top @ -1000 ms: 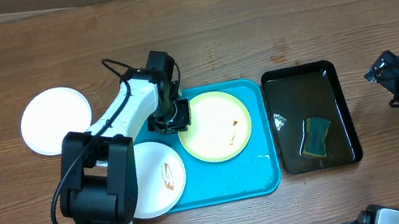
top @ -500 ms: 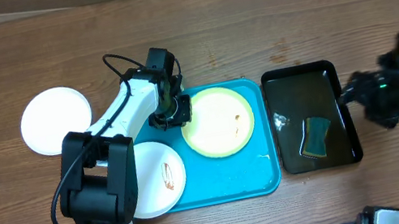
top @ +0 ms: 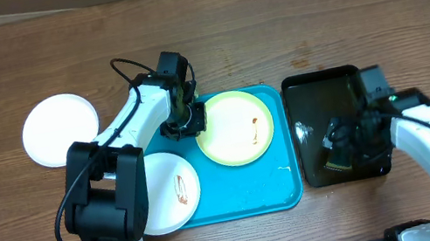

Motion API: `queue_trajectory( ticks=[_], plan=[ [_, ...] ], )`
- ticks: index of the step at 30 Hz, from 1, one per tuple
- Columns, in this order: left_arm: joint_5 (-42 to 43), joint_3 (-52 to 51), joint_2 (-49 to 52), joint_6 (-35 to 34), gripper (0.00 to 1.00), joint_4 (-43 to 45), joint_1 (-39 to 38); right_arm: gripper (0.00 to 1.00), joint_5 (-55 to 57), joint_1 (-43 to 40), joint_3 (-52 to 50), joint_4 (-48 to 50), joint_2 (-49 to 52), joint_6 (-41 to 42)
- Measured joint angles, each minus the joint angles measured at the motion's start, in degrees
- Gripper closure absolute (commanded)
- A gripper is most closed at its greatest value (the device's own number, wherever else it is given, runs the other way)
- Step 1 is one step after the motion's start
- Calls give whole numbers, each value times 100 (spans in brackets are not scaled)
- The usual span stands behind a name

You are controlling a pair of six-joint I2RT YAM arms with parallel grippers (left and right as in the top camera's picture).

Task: Clean dirty plates on tray and stack at the side
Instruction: 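Grasp the sponge in the black tray with the right gripper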

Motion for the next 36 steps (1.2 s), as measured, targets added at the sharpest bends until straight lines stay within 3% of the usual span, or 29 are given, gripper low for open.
queue_trajectory(
  ticks=[2,4,7,8,9,10,11,12,13,15,20,29,32,35,36],
  plan=[
    [0,0,0,0,93,0,0,20,-42,50,-302,358,4,35],
    [0,0,0,0,93,2,0,53,-162,101,-649,774,4,37],
    [0,0,0,0,93,0,0,91,-197,122,-870,933,4,114],
    [0,0,0,0,93,0,0,94,-221,118,-881,964,4,138],
    [0,0,0,0,93,0,0,94,-232,120,-883,979,4,131],
    [0,0,0,0,93,0,0,83,-258,120,-881,962,4,149],
    [0,0,0,2,92,0,0,57,-275,120,-881,920,4,144],
    [0,0,0,11,91,0,0,38,-275,120,-879,837,4,127],
    [0,0,0,33,90,2,0,29,-293,120,-863,758,4,149],
    [0,0,0,85,89,2,0,19,-293,120,-739,542,7,136],
    [0,0,0,109,86,0,0,11,-273,120,-223,516,7,15],
    [0,0,0,109,85,0,0,12,317,120,-291,1082,28,-11],
    [0,0,0,109,85,0,0,32,378,120,-363,1309,164,-13],
    [0,0,0,109,85,0,0,87,431,122,-380,1436,365,-22],
    [0,0,0,109,84,2,0,96,437,122,-385,1462,428,-24]
  ],
)
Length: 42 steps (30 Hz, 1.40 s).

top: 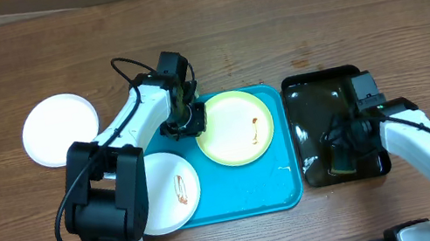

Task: Clean dirty plates on tray and stack at the side
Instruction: 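Grasp the sponge in the black tray with the right gripper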

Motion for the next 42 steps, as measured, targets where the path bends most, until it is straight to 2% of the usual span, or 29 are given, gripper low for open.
queue_trajectory(
  ticks=[1,3,4,6,14,18,20,23,24,28,31,36,42],
  plan=[
    [0,0,0,0,83,-2,0,96,-17,0,0,57,83,-7],
    [0,0,0,2,72,0,0,40,-79,-2,2,116,168,17],
    [0,0,0,26,68,0,0,33,-127,-2,11,87,175,13],
    [0,0,0,26,64,17,0,31,-267,-2,138,-160,175,2],
    [0,0,0,24,64,177,0,32,-417,-2,562,-1010,175,-4],
    [0,0,0,24,67,195,0,32,-369,-2,306,-691,175,-2],
    [0,0,0,24,68,195,0,36,-367,-2,105,-472,175,0],
    [0,0,0,24,70,192,0,74,-308,-2,-28,-326,111,0],
    [0,0,0,24,70,190,0,96,-291,-2,-46,-313,111,0],
    [0,0,0,26,75,192,0,96,-291,-4,-39,-444,111,17],
    [-2,0,0,42,95,190,0,96,-315,-4,328,-1373,162,-103],
    [7,0,0,66,96,186,0,96,-223,-2,1652,-2535,195,-341],
    [42,4,0,15,96,-42,0,96,76,-2,2028,-2671,186,-442]
  ],
)
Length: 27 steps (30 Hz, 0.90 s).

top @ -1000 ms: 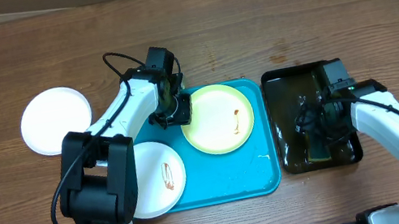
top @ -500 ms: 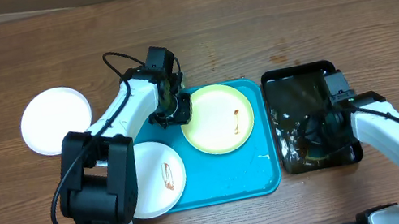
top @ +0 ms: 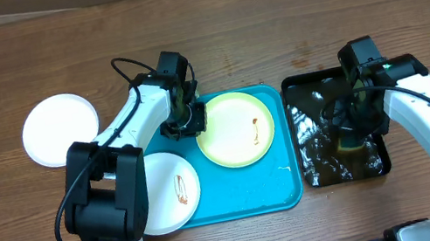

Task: Clean dirty plates on tray and stack at the side
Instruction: 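Grasp the sponge in the black tray with the right gripper, then dip the sponge in the water and lift it with the right gripper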

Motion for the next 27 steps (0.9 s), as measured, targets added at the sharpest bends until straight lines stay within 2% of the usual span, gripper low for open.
queue_trajectory(
  ticks=[8,15,27],
  plan=[
    [-9,0,0,0,96,-7,0,96,55,0,0,26,0,-55],
    [-22,0,0,0,96,4,0,96,-352,0,0,-44,0,-914],
    [-48,0,0,0,96,31,0,96,-922,0,0,-101,0,-1554]
  ],
)
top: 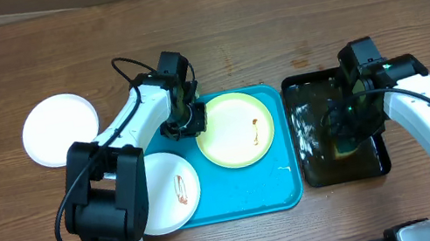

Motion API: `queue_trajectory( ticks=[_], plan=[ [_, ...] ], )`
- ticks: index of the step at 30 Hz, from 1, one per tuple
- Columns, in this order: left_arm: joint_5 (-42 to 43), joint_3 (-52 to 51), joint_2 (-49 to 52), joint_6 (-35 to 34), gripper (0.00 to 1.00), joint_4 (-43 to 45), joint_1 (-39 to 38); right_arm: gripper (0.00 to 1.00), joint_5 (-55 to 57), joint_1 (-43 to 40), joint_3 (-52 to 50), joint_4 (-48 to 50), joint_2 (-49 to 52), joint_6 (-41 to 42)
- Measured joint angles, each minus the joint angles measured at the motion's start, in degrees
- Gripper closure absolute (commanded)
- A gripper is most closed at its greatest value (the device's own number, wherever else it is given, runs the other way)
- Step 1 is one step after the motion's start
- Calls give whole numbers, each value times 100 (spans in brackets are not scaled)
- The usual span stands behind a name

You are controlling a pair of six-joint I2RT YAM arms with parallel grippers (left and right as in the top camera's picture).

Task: Clean dirty plates on tray and stack at the side
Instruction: 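Dip the sponge in the water and lift it with the right gripper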

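Observation:
A pale yellow-green plate [236,127] with a brown smear lies on the blue tray [254,193]. My left gripper [184,123] sits at this plate's left rim and looks shut on it. A white plate [171,190] with a brown stain overlaps the tray's left edge. A clean white plate [60,130] rests on the table at the far left. My right gripper [347,134] reaches down into the black basin [291,89] of water, shut on a yellowish sponge [346,149].
The basin stands directly right of the tray, almost touching it. Bare wooden table [267,14] stretches across the back. A cardboard edge [70,4] runs along the far side. My left arm's base [104,193] stands beside the stained white plate.
My right gripper has stayed over nearly the same spot in the basin with the sponge. The strongly rippled water has calmed. My left gripper and all plates are unmoved.
The left gripper stayed at the yellow-green plate's rim throughout. My right gripper was low in the basin's near right part with the sponge, then slightly further left. Later the arm reached in from the far side, water rippling, and it remains there.

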Motion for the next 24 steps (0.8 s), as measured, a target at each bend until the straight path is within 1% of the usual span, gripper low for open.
queue_trajectory(
  ticks=[5,13,16,20,24],
  plan=[
    [-2,0,0,0,96,4,0,96,-238,0,0,79,0,-129],
    [-17,0,0,0,96,9,0,96,-175,0,0,125,0,-254],
    [-17,0,0,0,96,11,0,96,-166,0,0,-122,0,-192],
    [-17,0,0,0,96,11,0,96,-127,-2,31,-216,0,-24],
    [-17,0,0,0,96,11,0,96,-26,0,275,-310,0,146]
  ],
)
